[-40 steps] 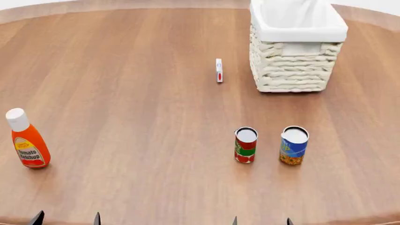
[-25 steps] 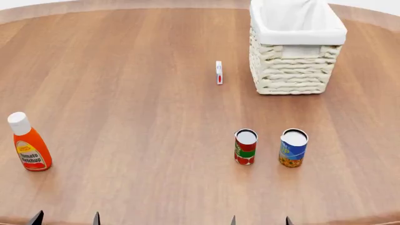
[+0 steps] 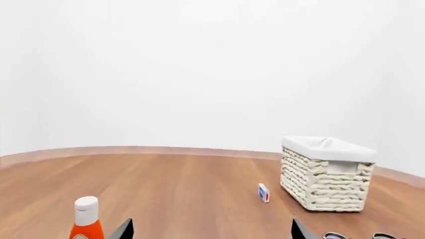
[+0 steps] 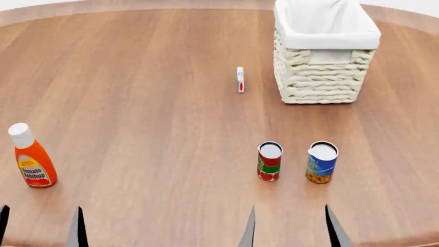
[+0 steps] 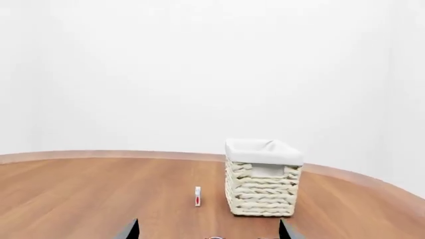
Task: Pick up the cream cheese box, and put it in the basket.
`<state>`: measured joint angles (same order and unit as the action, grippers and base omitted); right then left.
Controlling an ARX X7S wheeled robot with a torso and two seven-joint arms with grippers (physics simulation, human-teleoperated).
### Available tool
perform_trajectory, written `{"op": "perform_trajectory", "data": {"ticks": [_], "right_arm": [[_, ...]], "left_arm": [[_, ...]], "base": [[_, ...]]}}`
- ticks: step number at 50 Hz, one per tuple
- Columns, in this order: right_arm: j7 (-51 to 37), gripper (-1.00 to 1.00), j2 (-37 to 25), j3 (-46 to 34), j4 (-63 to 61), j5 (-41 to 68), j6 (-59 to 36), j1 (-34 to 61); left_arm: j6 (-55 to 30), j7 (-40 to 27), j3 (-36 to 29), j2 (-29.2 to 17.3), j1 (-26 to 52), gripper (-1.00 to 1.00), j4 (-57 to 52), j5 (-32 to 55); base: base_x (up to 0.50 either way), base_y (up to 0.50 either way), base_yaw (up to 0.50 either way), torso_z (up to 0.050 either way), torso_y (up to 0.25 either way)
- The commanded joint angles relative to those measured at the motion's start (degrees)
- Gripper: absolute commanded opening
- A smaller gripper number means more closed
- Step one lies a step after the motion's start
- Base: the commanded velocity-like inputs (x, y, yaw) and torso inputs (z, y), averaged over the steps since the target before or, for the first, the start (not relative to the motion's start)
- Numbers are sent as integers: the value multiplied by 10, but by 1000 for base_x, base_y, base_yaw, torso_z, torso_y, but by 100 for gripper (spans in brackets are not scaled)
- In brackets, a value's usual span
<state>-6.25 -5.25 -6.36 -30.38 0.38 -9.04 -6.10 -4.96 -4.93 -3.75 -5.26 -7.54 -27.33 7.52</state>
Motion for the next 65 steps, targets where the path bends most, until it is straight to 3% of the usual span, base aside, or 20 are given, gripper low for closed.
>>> {"op": "perform_trajectory", "data": {"ticks": [1, 12, 65], "right_arm": [[-13, 100, -14, -17, -144, -6, -51, -25], [-22, 100, -22, -26, -176, -4, -51, -30], [-54, 100, -48, -48, -151, 5, -47, -17]], "left_arm": [[-32, -22, 4, -16, -43, 100, -157, 25], [-38, -38, 6, -27, -52, 100, -208, 31], [-9, -62, -26, -56, -47, 100, -189, 27]], "base": [[0, 0, 0, 0, 0], [0, 0, 0, 0, 0], [0, 61, 0, 0, 0]]}}
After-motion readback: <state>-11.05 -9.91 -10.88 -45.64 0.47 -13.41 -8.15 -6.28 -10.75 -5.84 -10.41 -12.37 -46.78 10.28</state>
